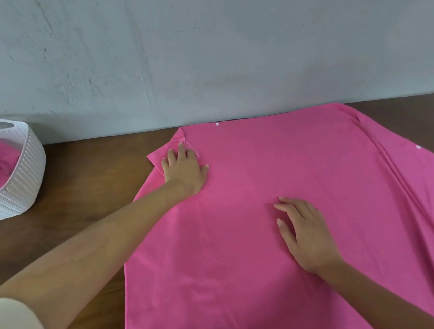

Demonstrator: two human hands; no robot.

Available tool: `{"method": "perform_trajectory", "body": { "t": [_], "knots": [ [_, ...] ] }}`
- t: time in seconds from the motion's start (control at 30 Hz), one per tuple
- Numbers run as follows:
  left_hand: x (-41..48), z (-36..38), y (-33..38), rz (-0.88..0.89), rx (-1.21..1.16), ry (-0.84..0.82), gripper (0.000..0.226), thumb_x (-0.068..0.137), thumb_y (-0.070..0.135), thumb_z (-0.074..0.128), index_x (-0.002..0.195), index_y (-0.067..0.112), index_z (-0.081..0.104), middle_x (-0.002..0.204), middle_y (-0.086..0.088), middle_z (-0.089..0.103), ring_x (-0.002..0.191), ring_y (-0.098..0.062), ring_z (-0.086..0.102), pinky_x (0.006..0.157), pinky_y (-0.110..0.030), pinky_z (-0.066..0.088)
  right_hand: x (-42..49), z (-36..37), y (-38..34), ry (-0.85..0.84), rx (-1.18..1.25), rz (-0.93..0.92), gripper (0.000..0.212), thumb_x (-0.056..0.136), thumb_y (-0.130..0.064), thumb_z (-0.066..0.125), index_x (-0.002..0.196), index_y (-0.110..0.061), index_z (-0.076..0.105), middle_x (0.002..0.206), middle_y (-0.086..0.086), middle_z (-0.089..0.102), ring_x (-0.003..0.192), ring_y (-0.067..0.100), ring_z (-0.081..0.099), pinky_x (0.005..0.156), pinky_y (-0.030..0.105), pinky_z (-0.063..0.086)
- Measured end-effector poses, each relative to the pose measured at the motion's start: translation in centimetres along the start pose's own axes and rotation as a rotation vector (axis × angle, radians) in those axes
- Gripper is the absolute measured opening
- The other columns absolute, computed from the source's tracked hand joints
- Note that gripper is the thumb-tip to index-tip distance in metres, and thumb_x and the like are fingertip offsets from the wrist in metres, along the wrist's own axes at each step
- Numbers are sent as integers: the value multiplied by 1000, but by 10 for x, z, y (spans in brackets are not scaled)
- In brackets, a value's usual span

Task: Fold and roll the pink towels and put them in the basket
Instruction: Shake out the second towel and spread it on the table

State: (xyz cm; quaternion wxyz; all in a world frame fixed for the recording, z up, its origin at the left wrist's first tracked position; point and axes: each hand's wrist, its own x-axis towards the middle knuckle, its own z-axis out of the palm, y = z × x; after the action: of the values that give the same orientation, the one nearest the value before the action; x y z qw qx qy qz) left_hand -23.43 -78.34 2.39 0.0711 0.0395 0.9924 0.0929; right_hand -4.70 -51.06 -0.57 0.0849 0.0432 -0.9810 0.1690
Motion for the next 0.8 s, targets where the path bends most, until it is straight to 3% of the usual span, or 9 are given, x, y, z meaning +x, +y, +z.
{"method": "perform_trajectory", "body": {
  "t": [0.13,0.23,0.3,0.37,0.43,0.5,0.63,0.7,0.8],
  "knots": [
    [1,-2,1,-44,-47,-49,88,97,72,32,162,25,-4,170,-10,-1,152,-50,2,120,-66,10,1,-1,0,-1,-13,3,34,102,-29,53,134,-24,58,144,-11,50,135,14,42,114,35,33],
    [9,-6,-12,-103,-88,-59,97,92,81,26,160,25,-15,169,-13,0,152,-49,0,120,-63,6,1,0,-2,-7,-19,11,34,101,-27,55,134,-24,58,144,-11,50,135,14,42,113,33,31],
    [13,-12,-23,-116,-174,26,93,95,75,30,160,13,7,164,-20,20,150,-46,17,121,-59,15,1,0,-1,-9,-18,12,34,101,-28,55,134,-24,58,144,-11,50,134,14,42,113,33,31],
    [17,-19,-37,-139,-226,159,75,101,63,33,143,1,40,146,-26,45,136,-45,40,114,-55,32,1,0,-1,-2,-13,9,33,102,-28,53,134,-24,58,144,-10,50,135,14,42,114,33,31],
    [21,-24,-53,-162,-196,178,68,103,59,31,130,0,52,136,-26,52,128,-45,47,107,-53,38,0,-1,0,-2,-12,8,33,102,-29,51,135,-24,58,144,-10,50,135,15,42,114,34,31],
    [21,-26,-68,-143,-170,170,66,104,57,31,124,1,58,130,-26,55,124,-45,48,103,-53,40,1,0,0,-9,-12,11,35,103,-32,48,135,-24,58,145,-11,49,136,14,41,115,34,31],
    [10,-24,-79,0,54,312,56,105,49,35,105,3,67,115,-20,62,112,-41,52,97,-50,41,1,-1,-1,-9,-4,7,36,103,-35,45,135,-25,57,145,-11,49,136,14,41,115,35,32],
    [6,-22,-80,51,45,277,56,105,50,33,94,5,64,104,-18,64,103,-40,56,91,-49,45,0,-1,-1,-11,-6,11,35,102,-31,50,135,-24,58,145,-11,49,136,14,41,115,34,30],
    [10,-25,-91,25,131,185,64,101,63,20,88,13,58,105,-14,68,107,-38,58,97,-47,42,1,-2,-2,-10,-11,14,35,101,-29,53,135,-24,58,144,-11,49,136,14,41,115,35,32]
  ]
}}
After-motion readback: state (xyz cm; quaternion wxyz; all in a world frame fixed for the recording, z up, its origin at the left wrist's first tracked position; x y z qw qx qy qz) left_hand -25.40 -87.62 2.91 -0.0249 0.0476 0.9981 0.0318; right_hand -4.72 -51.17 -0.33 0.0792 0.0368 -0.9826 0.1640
